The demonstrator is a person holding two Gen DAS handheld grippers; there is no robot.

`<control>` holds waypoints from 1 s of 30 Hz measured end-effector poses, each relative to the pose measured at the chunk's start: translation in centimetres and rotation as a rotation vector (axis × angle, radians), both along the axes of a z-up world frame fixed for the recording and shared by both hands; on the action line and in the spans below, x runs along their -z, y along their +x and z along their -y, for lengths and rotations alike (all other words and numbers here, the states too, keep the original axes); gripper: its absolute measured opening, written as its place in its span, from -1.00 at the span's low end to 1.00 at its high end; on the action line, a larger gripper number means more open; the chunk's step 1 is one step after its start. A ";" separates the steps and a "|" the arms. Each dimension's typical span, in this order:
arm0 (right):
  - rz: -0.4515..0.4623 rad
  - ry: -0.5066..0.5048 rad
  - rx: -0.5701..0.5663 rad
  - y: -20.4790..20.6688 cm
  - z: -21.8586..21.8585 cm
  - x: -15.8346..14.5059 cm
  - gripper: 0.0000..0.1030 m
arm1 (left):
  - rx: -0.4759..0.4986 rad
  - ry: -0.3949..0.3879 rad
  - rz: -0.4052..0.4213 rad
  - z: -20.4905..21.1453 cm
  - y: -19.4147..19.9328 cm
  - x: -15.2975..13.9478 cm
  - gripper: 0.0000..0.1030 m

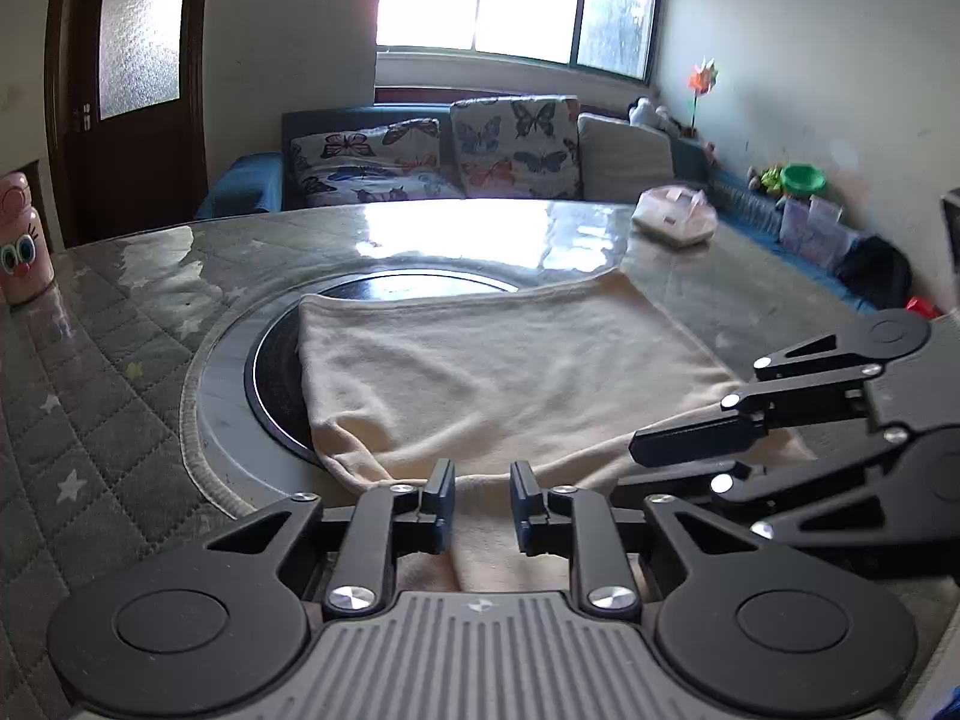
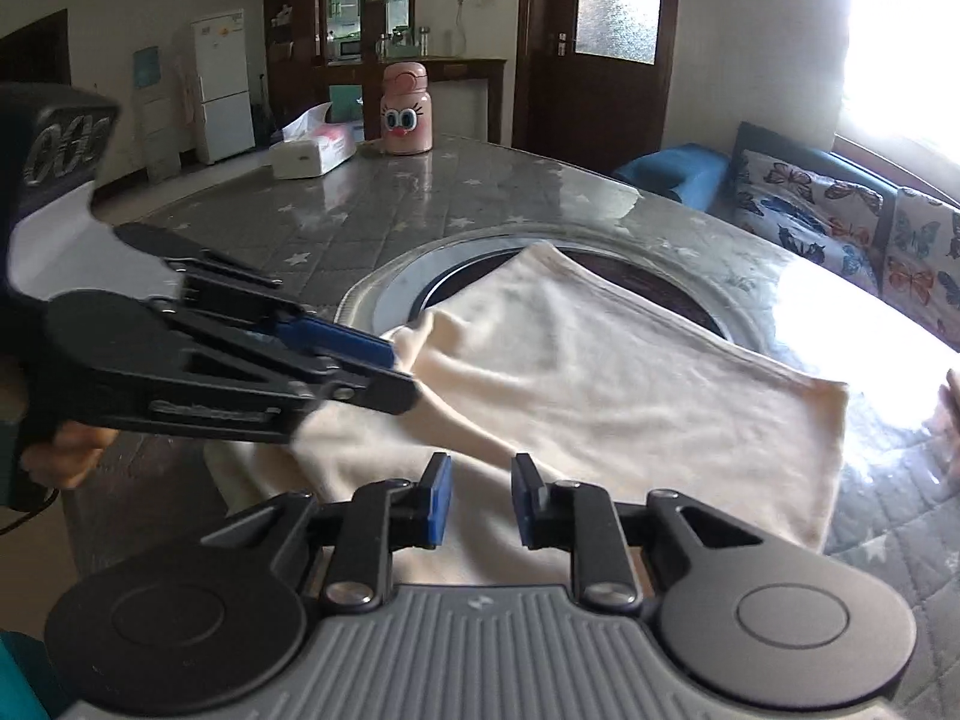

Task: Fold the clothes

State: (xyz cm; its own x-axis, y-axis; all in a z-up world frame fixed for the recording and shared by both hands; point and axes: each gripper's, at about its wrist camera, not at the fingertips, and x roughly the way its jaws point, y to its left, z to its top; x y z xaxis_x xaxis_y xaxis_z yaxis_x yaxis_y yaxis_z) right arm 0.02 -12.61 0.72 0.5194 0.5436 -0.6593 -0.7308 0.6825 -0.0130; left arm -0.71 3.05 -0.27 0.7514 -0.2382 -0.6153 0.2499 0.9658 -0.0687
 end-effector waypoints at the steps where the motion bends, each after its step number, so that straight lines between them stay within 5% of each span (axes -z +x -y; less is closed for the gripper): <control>1: 0.000 0.006 -0.001 0.1 -0.3 0.2 -0.60 | -0.006 0.003 -0.005 0.0 0.2 0.2 -0.62; 15: -0.015 0.013 -0.062 -4.7 0.5 -0.3 -0.59 | 0.009 0.007 -0.015 -0.9 -0.5 -0.1 -0.57; 20: -0.007 0.005 0.003 -5.9 3.6 -1.5 -0.58 | 0.141 0.062 0.033 -0.8 -4.5 -1.8 -0.05; 30: 0.012 -0.132 0.033 -8.4 6.7 -0.4 -0.13 | 0.437 0.248 0.054 2.9 -10.2 0.3 0.02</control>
State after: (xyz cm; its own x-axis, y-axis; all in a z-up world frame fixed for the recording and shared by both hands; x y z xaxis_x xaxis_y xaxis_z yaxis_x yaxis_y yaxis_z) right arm -8.39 -19.34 1.10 0.5440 0.4353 -0.7173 -0.7074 0.6978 -0.1130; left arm -10.90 0.12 -0.54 0.6466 -0.3889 -0.6562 0.6313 0.7558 0.1741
